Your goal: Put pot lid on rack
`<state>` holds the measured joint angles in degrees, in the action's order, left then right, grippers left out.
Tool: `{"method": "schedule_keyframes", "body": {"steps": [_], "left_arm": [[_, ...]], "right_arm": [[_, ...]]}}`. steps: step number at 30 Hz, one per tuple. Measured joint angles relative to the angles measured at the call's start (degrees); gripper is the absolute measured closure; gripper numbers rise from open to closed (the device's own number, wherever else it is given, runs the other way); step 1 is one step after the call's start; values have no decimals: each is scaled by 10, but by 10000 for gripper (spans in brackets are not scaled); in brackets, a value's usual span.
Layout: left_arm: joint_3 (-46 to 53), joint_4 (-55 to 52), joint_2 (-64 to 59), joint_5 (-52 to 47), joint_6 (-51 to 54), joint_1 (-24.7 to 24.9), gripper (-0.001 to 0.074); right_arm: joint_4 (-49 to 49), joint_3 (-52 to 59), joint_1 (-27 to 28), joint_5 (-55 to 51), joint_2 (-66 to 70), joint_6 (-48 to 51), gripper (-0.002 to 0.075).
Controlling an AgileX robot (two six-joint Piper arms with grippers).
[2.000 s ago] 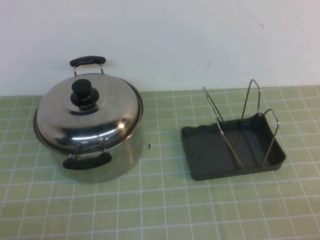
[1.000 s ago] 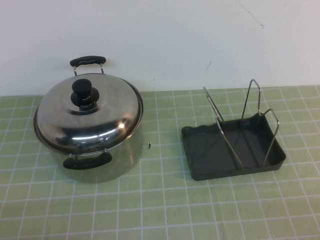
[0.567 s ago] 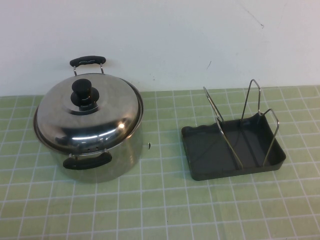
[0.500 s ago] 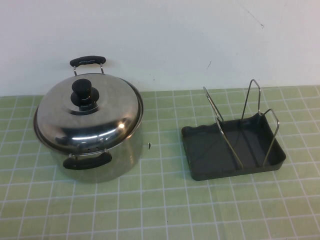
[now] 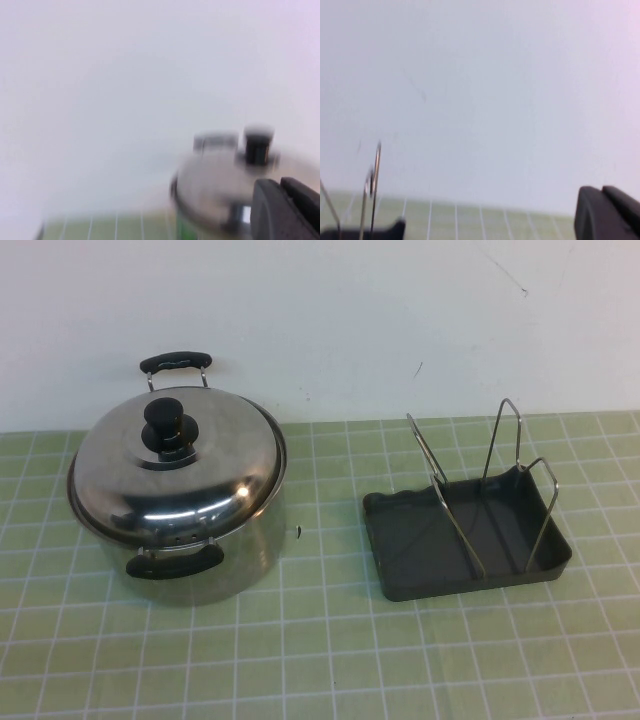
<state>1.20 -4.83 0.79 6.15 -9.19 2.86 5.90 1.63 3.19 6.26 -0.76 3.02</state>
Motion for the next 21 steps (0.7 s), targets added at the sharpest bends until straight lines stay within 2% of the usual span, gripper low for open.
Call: {"method": "schedule_keyframes", "body": {"steps": [7, 10, 16, 21], "left_arm": [[0, -5, 0, 204, 1, 0, 737], [0, -6, 0, 245, 3, 0, 737], [0, 38, 0, 252, 3, 0, 737], [-81, 57, 0, 109, 12, 0, 737]], "right_arm": [[-1, 0, 0, 242, 0, 0, 727], [-4, 0, 0, 281, 0, -1, 727], [-4, -4, 0, 265, 0, 3, 727], [-4, -88, 0, 125, 0, 54, 727]]}}
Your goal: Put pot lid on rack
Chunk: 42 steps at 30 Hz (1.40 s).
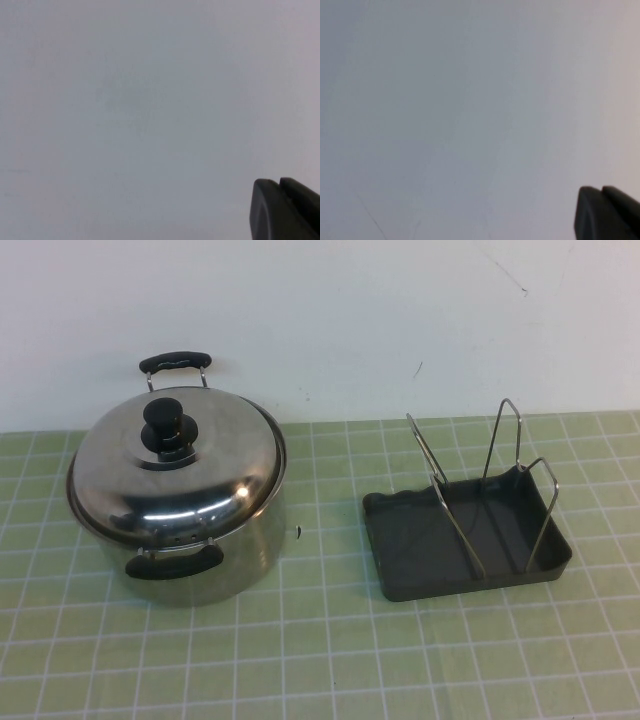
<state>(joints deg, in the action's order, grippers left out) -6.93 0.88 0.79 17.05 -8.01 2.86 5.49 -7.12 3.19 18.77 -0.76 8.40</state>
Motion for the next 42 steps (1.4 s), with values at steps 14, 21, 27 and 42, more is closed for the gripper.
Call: {"method": "schedule_keyframes", "body": {"steps": [14, 21, 27, 42], "left_arm": [[-119, -3, -236, 80, -4, 0, 737], [-120, -94, -441, 278, -54, 0, 726], [-163, -181, -608, 360, -144, 0, 488], [-355, -307, -876, 252, -229, 0, 104]], "right_arm": [[37, -96, 0, -102, 129, 33, 727], [51, -24, 0, -64, 166, 21, 727], [56, 9, 0, -58, 165, 9, 727], [57, 14, 0, -52, 165, 2, 727]]}}
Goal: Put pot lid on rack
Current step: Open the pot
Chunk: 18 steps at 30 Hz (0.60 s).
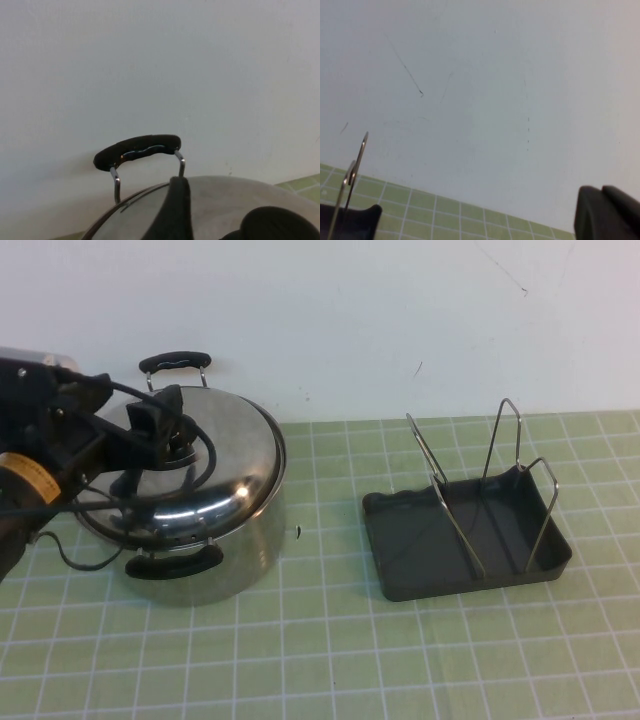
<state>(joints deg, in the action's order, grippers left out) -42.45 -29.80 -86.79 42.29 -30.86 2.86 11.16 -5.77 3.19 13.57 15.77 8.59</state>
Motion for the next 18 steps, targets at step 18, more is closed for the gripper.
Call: {"method": "schedule_keyframes", "body": {"steps": [18], "left_arm": [[-29, -45, -63, -24, 18, 1, 207]], "right_arm": [[1, 0, 0, 0, 0, 0, 727]]}}
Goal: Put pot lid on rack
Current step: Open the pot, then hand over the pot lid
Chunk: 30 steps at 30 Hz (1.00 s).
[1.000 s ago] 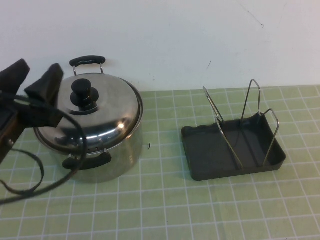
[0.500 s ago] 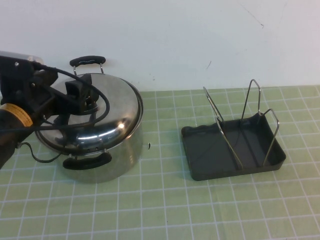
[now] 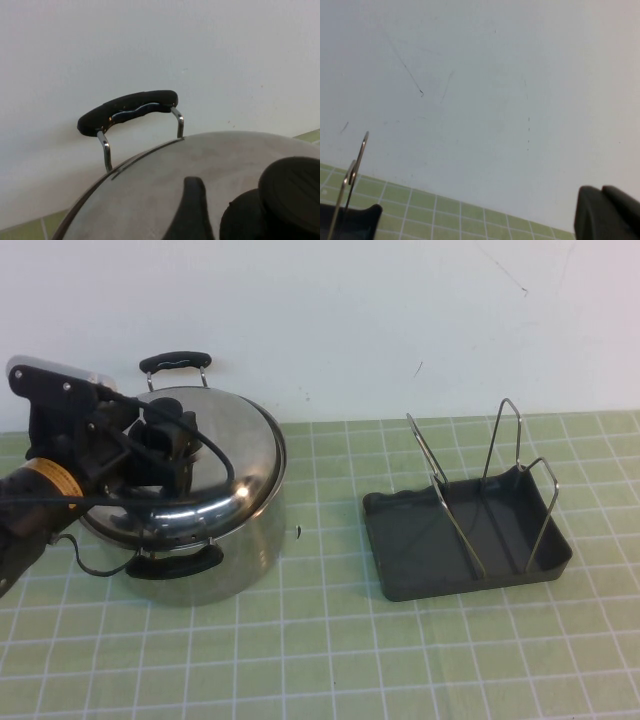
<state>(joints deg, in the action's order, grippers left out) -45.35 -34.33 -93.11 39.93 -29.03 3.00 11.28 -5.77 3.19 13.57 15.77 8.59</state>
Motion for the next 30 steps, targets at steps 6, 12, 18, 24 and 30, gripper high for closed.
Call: {"method": "schedule_keyframes", "body": {"steps": [6, 12, 18, 24, 30], "left_arm": [[-2, 2, -4, 6, 12, 6, 283], [-2, 2, -5, 16, 14, 9, 407], [-2, 2, -5, 38, 16, 9, 408], [-2, 8, 49, 82, 2, 9, 408], [-2, 7, 143, 172, -55, 14, 408]], "right_arm": [[0, 0, 0, 0, 0, 0, 727], [0, 0, 0, 0, 0, 0, 727], [20, 0, 0, 2, 0, 0, 727], [64, -21, 0, 25, 0, -65, 727], [371, -146, 0, 64, 5, -375, 727]]}}
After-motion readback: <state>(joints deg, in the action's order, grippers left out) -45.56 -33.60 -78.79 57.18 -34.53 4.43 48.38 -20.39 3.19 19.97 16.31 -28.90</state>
